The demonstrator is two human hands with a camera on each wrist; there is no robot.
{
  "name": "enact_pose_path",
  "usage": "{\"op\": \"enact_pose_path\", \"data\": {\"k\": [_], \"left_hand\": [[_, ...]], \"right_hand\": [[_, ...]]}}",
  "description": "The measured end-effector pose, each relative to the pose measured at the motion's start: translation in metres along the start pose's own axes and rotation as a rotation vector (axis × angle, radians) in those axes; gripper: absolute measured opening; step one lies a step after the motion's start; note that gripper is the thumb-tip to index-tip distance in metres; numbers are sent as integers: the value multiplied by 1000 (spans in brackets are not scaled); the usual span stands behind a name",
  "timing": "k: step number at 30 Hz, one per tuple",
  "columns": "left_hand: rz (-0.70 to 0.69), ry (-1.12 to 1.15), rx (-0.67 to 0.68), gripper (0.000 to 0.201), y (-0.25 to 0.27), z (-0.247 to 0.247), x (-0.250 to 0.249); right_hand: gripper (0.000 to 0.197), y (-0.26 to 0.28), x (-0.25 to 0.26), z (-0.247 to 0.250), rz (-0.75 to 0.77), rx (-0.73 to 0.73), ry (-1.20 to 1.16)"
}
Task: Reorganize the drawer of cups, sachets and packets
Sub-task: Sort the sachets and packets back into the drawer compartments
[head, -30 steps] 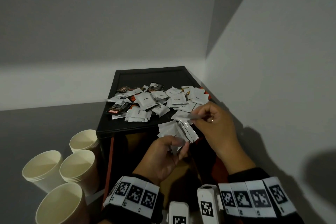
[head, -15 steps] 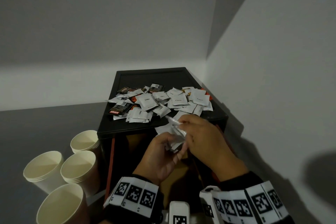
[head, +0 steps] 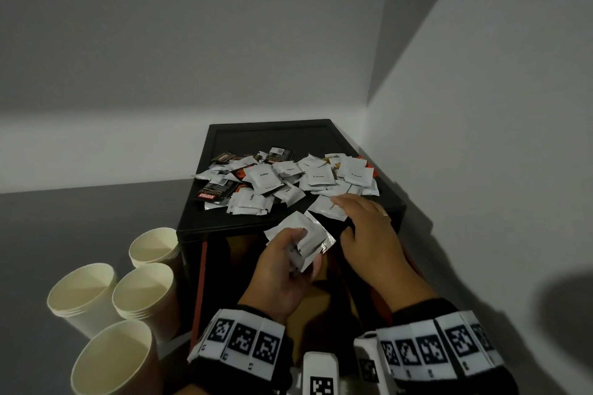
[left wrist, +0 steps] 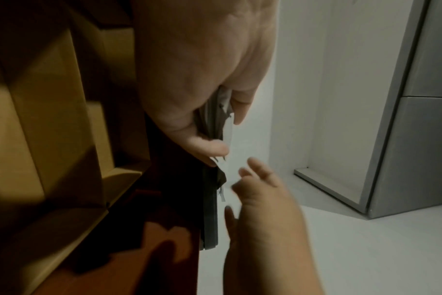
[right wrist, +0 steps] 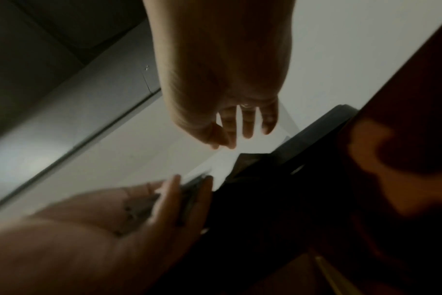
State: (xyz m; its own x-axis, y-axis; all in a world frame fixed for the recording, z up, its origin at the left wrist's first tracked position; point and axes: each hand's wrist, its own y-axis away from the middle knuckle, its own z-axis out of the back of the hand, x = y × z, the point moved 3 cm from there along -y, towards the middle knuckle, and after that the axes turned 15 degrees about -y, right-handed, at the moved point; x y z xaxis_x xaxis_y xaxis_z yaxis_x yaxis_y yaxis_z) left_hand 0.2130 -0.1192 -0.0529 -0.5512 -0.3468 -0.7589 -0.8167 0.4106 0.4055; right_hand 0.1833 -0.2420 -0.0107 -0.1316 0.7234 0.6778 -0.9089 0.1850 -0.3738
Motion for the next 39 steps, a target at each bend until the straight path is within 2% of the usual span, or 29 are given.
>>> {"op": "enact_pose_path", "data": {"k": [2,4,6,10,12,15,17,19,22,24,30,34,39], "left_hand": [[-8,-15,-7,16,-1,0,1],[-14,-29,-13,17,-1,0,2],[-35,-52,-11,22,0,-1,1],[-73,-102,22,35,0,-2,1],[-72,-99,34,29,0,-1,1],[-99,-59,81,36,1,-4,0],[-154,-69,105,37,2,-7,-1],[-184,-80,106,44,5,-9,-1],[-191,-119,117,46,9,-11,-2],[-173,-136,97,32,8,-11,-3],[-74,-21,11,14,4,-5,-3],[-69,-3,1,16,7,-7,-5],[-42,-10,-44,10,10,-6,-6]], "right_hand": [[61,-1,-11,-7,-70,109,176],[58,-2,-15,-12,-59,115,235],[48,-5,-14,-13,-10,63,244],[19,-6,-10,-13,110,-137,241],[19,-4,-9,-5,21,-217,34],[19,-3,-7,9,-168,-304,-390],[20,-3,-1,10,-224,-247,-589],[23,0,9,7,-252,-138,-652],[16,7,22,-1,-206,4,-469],[10,9,27,-5,-168,52,-351],[7,-23,27,17,-139,-40,-308],[39,-68,24,22,-91,45,-25],[67,-105,8,-8,-96,355,455]]}}
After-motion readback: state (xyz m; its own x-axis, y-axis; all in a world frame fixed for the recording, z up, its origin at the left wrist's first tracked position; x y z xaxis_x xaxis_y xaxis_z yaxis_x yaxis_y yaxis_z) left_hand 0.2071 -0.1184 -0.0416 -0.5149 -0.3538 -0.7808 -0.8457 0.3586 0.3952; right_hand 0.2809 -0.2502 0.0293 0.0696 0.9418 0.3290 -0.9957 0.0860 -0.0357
